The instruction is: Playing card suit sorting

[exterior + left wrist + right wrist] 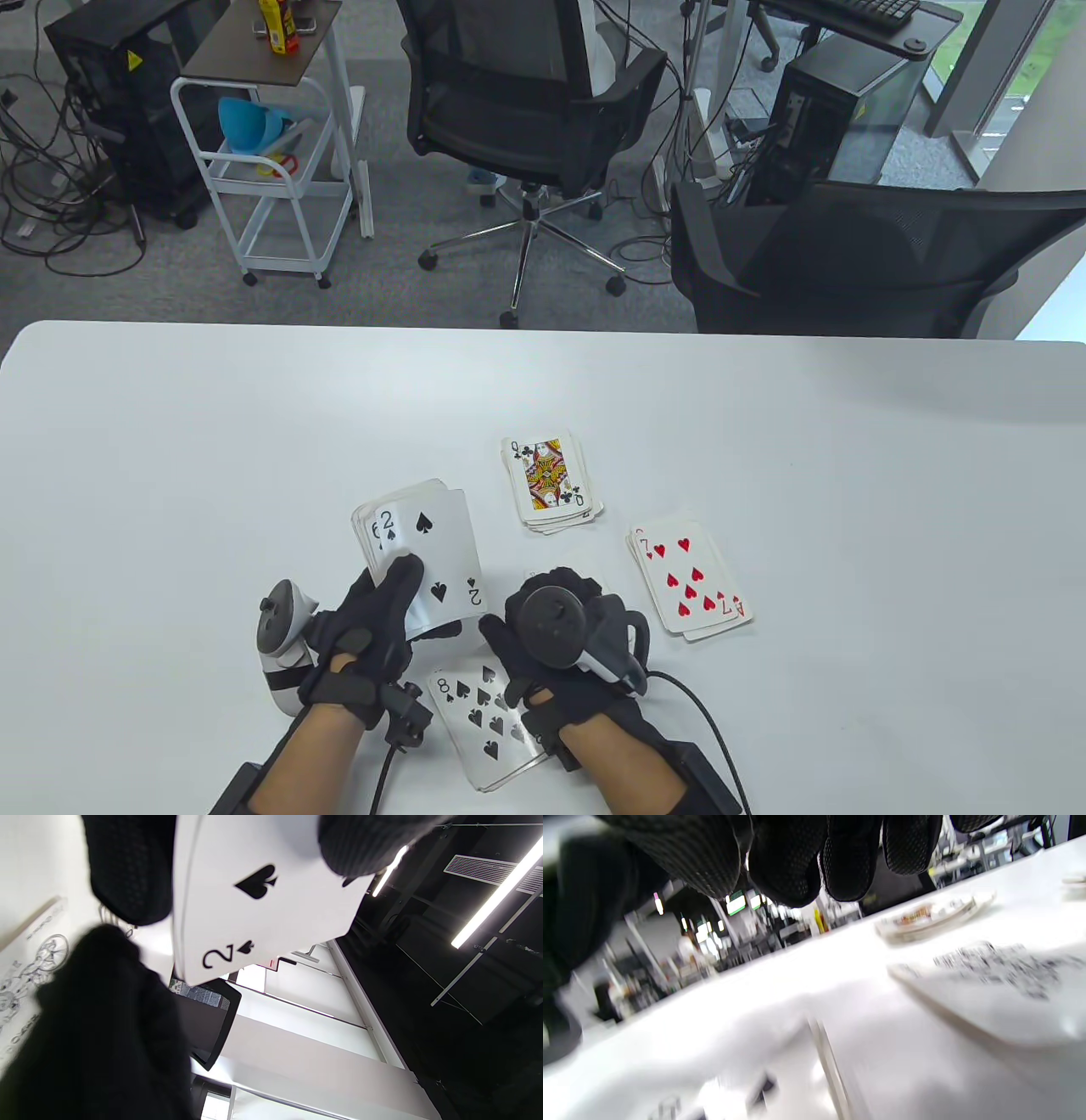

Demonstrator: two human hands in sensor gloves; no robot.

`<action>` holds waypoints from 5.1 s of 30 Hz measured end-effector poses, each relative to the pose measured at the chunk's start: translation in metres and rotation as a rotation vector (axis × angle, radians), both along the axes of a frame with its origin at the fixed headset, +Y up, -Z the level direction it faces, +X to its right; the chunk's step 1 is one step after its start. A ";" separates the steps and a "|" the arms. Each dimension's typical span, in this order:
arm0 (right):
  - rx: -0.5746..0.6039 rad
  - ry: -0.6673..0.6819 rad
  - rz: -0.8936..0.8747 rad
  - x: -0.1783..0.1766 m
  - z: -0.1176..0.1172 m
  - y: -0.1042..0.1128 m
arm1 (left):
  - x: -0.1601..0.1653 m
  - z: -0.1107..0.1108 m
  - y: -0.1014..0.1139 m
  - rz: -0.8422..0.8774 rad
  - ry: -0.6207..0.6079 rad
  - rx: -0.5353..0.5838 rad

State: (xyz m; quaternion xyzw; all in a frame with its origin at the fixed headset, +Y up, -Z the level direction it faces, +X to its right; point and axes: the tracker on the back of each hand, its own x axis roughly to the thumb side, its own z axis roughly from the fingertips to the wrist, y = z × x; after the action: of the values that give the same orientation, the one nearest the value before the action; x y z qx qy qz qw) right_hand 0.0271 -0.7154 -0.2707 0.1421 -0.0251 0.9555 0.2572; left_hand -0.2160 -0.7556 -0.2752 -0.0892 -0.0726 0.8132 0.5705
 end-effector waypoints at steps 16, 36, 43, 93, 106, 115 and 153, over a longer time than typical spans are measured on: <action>0.169 -0.027 -0.420 0.021 0.003 0.007 | 0.018 0.001 -0.003 -0.109 -0.129 0.014; 0.242 -0.044 -0.479 0.019 0.006 0.009 | 0.026 0.001 -0.005 -0.156 -0.199 0.009; 0.221 -0.058 -0.508 0.027 0.003 0.010 | 0.025 0.001 -0.002 -0.169 -0.191 0.000; -0.272 0.137 0.356 -0.040 0.004 -0.036 | -0.009 -0.001 0.007 -0.002 0.040 0.029; 0.024 -0.005 -0.015 0.008 -0.002 0.005 | 0.009 0.003 0.005 -0.051 -0.030 0.017; 0.222 -0.061 -0.411 0.035 -0.001 0.013 | 0.025 0.005 0.004 -0.134 -0.129 0.030; 0.284 -0.038 -0.495 0.030 0.006 0.019 | 0.035 0.006 -0.011 -0.178 -0.322 -0.024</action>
State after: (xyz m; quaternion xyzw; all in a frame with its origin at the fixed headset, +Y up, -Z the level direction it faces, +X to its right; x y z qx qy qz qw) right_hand 0.0566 -0.6967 -0.2647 0.1482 -0.1977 0.8530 0.4598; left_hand -0.1809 -0.7663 -0.2692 -0.2309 -0.1452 0.7356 0.6200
